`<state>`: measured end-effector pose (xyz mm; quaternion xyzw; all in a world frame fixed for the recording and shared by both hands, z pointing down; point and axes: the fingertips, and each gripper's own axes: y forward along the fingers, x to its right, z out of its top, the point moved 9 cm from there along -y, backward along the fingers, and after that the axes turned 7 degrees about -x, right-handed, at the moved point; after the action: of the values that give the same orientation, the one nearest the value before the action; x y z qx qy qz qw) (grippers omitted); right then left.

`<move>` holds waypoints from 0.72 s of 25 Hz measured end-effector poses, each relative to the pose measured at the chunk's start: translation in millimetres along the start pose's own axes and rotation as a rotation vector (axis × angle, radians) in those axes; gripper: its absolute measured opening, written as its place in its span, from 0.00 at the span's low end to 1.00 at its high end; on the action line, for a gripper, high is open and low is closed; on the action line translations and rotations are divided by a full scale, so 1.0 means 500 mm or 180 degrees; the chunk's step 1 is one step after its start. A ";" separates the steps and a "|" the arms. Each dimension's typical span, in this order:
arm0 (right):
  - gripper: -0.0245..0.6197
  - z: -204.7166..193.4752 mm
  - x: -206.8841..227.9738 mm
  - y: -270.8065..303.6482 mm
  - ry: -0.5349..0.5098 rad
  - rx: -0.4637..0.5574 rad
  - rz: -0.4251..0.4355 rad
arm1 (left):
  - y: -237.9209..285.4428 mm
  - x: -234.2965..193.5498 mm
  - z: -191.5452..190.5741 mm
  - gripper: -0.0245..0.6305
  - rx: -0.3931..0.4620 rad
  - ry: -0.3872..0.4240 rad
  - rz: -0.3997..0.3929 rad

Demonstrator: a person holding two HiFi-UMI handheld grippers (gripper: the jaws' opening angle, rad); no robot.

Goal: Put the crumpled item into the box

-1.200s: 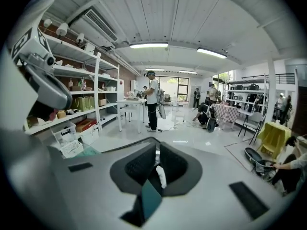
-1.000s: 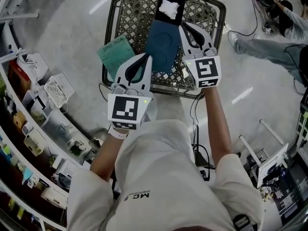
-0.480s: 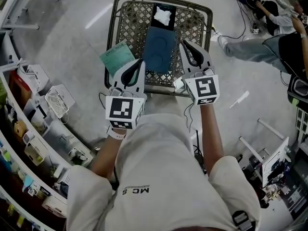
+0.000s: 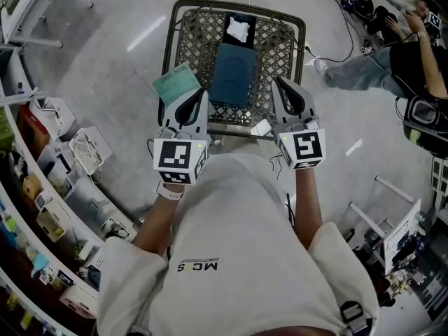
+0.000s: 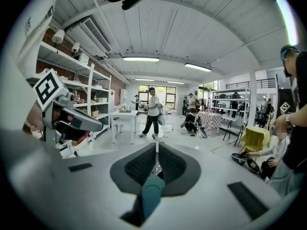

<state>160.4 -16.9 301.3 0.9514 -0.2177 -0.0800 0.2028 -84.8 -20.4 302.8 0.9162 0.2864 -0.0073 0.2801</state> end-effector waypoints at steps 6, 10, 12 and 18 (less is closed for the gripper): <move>0.07 -0.001 -0.018 -0.044 0.0065 0.0052 0.0022 | -0.024 0.002 0.008 0.07 0.0037 0.0081 0.0008; 0.07 -0.013 -0.022 -0.063 0.0152 0.0061 -0.0002 | -0.032 -0.001 0.010 0.07 0.0066 0.0048 0.0048; 0.07 -0.021 -0.023 -0.071 0.0221 0.0069 0.0010 | -0.036 -0.003 0.011 0.07 0.0072 0.0034 0.0072; 0.07 -0.034 -0.026 -0.093 0.0217 0.0048 0.0008 | -0.046 0.001 0.021 0.07 0.0090 0.0104 0.0078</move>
<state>170.8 33.2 297.9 0.9548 -0.2124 -0.0456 0.2030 -95.0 -9.9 282.3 0.9235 0.2796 0.0071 0.2625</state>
